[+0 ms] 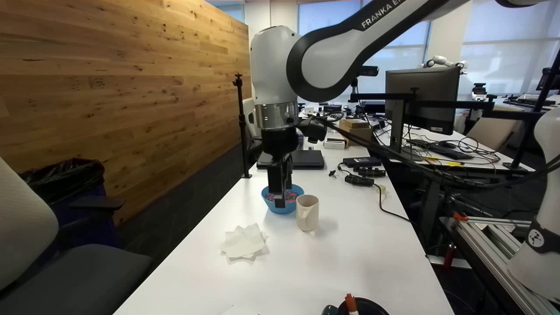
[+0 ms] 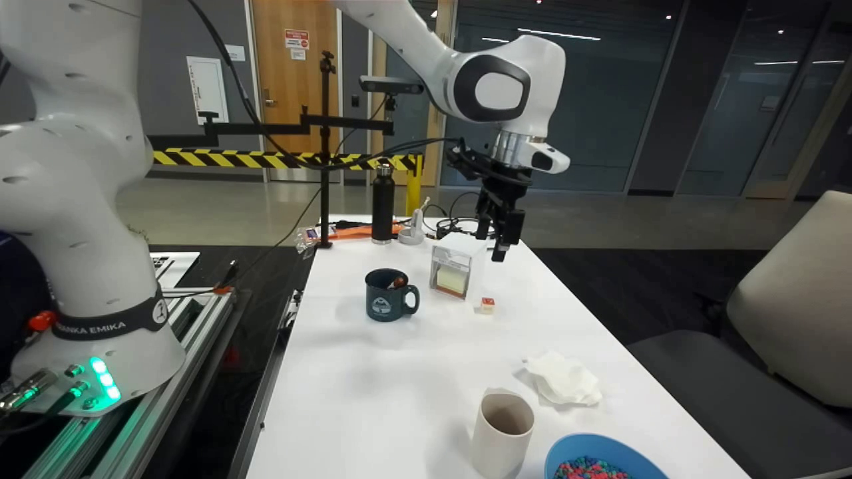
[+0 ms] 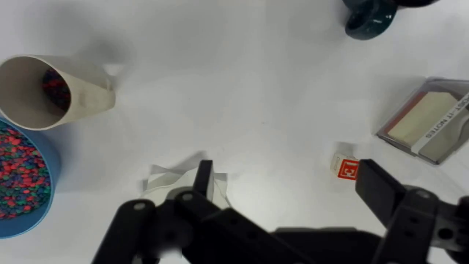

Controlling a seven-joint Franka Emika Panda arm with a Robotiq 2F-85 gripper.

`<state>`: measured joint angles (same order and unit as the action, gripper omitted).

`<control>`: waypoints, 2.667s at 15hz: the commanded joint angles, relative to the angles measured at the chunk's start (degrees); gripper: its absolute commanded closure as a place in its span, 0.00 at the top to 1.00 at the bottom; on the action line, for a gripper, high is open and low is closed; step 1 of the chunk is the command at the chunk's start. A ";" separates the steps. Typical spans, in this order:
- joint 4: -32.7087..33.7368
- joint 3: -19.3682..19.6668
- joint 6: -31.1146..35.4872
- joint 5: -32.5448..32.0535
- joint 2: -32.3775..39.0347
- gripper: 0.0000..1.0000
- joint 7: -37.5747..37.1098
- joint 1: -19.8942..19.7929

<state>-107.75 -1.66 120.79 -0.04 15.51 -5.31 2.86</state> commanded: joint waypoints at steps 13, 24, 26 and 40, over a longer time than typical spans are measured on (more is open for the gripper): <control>1.59 -1.36 3.59 0.00 3.98 1.00 -10.19 5.22; 0.97 -1.61 6.98 -0.03 4.87 1.00 -14.16 7.16; 0.79 -1.60 7.37 -0.19 5.15 1.00 -15.29 7.57; 1.48 -1.50 8.74 -0.01 7.67 1.00 -22.49 10.47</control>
<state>-106.34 -3.31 128.31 -0.08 22.78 -25.29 12.47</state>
